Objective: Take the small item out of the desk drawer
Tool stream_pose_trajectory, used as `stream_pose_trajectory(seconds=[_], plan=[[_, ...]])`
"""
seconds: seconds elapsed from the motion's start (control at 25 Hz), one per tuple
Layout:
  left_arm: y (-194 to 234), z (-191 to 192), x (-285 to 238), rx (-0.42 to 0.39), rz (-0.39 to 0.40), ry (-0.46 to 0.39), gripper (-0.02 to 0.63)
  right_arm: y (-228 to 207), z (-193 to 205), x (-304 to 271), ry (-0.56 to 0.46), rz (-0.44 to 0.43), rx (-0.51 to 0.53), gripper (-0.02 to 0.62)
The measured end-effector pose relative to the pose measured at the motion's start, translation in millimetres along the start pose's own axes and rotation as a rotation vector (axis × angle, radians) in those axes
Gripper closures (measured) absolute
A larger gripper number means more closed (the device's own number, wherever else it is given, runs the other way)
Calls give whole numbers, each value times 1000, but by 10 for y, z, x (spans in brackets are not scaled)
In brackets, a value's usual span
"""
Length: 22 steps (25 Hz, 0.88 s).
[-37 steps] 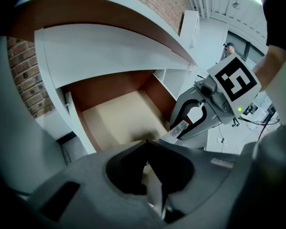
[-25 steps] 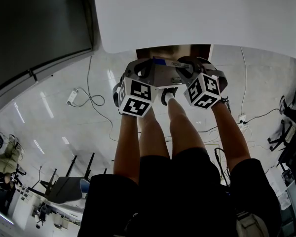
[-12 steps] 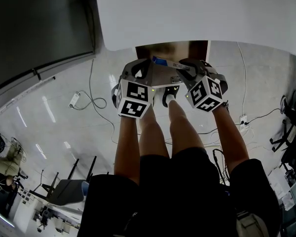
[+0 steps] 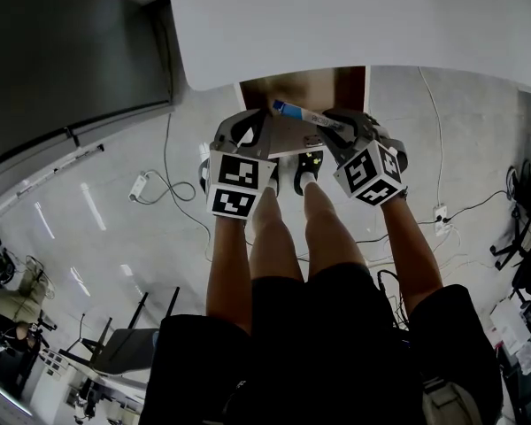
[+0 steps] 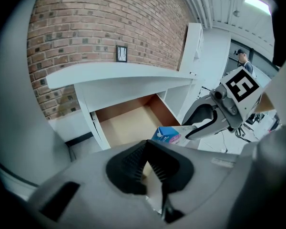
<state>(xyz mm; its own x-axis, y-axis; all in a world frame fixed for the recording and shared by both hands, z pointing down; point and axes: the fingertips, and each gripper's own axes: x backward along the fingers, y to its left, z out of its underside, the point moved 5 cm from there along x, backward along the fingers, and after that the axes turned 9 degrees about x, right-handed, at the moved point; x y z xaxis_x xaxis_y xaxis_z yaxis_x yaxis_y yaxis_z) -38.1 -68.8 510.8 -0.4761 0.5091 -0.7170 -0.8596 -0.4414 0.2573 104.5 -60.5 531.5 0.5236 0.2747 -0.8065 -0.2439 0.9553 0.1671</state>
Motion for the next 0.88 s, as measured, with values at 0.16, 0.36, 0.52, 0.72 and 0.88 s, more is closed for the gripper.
stream_pose_trajectory(seconds=[0.16,0.36,0.52,0.72,0.88], plan=[[-13,-36,75,10,0,-19,607,-2,-25,99,-27,26,-41,489],[-43,-106,150,11,6,-42,607,-12,-81,203,-50,56,-77,489],[-79,-158,198,12,14,-58,607,-21,-112,287,-69,75,-105,489],[-112,-236,276,21,23,-77,607,-26,-152,396,-86,96,-122,489],[-151,-335,370,21,30,-88,607,-50,-196,525,-98,111,-136,489]])
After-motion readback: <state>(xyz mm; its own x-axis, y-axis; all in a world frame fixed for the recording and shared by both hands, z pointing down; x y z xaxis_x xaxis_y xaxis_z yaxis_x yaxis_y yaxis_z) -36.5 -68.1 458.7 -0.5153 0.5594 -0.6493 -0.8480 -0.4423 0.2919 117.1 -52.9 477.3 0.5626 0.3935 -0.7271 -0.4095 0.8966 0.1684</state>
